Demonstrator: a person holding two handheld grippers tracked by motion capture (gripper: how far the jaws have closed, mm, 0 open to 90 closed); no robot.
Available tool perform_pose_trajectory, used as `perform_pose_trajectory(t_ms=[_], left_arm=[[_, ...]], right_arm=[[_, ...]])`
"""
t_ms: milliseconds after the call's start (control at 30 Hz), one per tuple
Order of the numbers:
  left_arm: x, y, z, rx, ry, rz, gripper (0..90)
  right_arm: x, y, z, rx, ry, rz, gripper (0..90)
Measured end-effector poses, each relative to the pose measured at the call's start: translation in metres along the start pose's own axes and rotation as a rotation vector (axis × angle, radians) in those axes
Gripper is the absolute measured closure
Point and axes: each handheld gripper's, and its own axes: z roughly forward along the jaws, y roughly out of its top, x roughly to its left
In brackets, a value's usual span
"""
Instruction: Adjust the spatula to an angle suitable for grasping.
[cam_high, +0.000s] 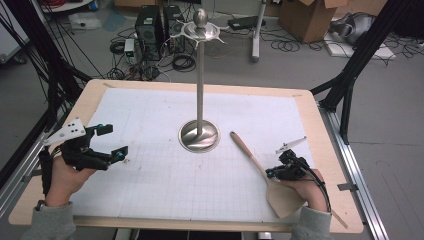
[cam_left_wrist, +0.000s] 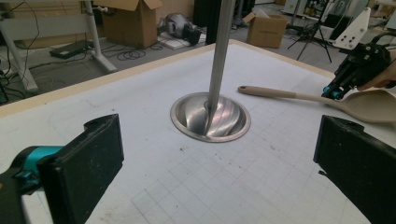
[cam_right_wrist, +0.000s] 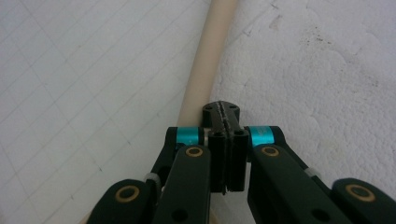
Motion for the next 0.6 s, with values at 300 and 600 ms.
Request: perform_pose_trajectory(t_ms=[300, 600], left_arm=[[0.001, 0.0, -0.001, -0.002, 0.0, -0.002, 2.1], [0.0, 0.0, -0.001, -0.004, 0.007, 0.003, 2.1]], right_arm=[[0.0, 0.002, -0.004, -0.048, -0.029, 0.002, 90.0], [0.008, 0.006, -0.016, -0.1, -0.069, -0.037, 90.0]])
